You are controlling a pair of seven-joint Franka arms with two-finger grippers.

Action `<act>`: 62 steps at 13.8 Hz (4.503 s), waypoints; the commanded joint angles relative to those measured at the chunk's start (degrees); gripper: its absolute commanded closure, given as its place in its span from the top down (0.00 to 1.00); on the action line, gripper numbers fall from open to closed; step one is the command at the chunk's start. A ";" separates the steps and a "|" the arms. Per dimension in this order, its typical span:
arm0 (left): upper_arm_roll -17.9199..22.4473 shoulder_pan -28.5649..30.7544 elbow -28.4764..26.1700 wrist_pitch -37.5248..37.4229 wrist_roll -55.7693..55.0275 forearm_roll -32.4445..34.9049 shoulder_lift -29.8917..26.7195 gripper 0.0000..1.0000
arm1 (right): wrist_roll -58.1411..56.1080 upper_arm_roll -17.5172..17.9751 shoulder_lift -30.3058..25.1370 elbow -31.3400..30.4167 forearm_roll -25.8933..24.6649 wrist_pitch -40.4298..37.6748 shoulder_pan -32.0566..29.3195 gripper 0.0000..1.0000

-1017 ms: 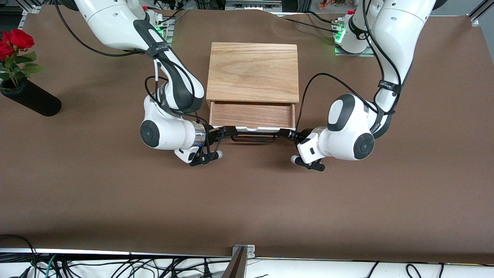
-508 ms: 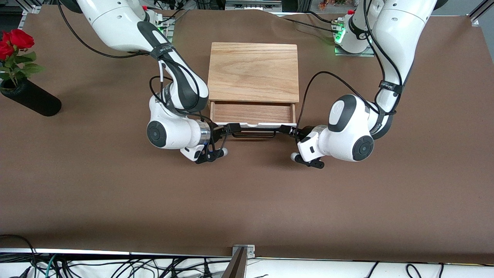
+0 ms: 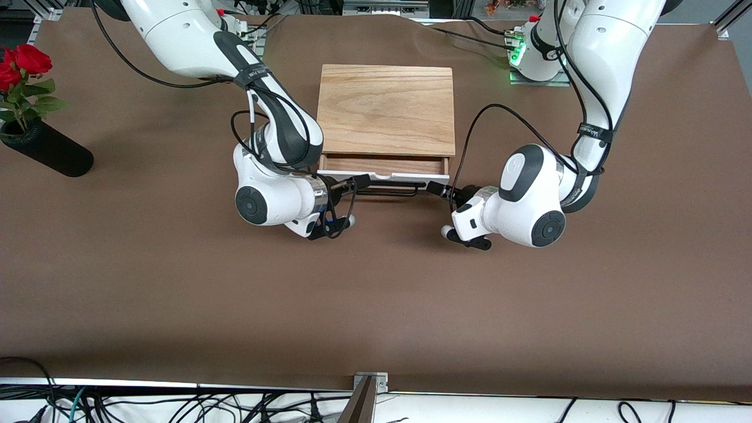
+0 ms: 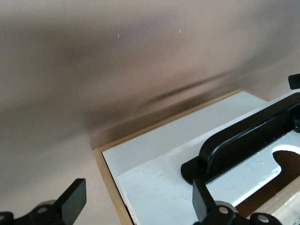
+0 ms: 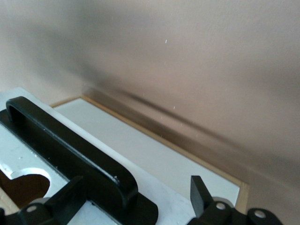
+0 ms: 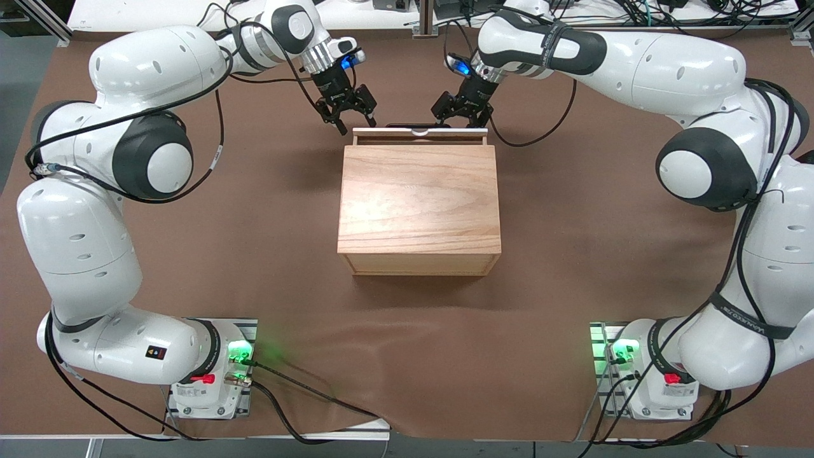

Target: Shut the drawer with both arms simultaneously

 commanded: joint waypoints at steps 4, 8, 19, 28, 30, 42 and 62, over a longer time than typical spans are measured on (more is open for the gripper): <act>0.01 0.31 -0.22 -4.39 0.33 -1.63 0.23 1.00 | -0.39 1.88 0.34 1.28 0.59 -4.28 0.05 1.00; 0.01 -0.13 -1.72 -7.64 0.33 -1.54 0.23 1.00 | -0.39 2.05 0.34 1.28 0.59 -5.86 0.31 1.00; 0.01 0.13 -1.37 -8.26 0.33 -1.11 -0.12 1.00 | -0.39 2.32 0.34 1.28 0.59 -10.08 0.75 1.00; 1.86 3.20 5.56 -8.18 0.77 4.50 -2.67 1.00 | -4.61 1.79 1.13 4.70 0.41 -3.68 -0.13 1.00; 1.86 4.26 7.59 -8.18 0.94 7.85 -3.98 1.00 | -4.61 0.65 0.96 6.28 -0.03 0.44 -0.13 1.00; 3.60 8.92 14.98 -8.18 0.94 30.45 -16.10 1.00 | -4.96 -18.14 -1.85 15.43 -22.42 2.66 -0.30 1.00; 6.43 12.53 -9.19 -4.84 0.33 28.60 -36.77 1.00 | -2.77 -15.52 -32.62 -6.01 -32.11 -4.28 -17.44 1.00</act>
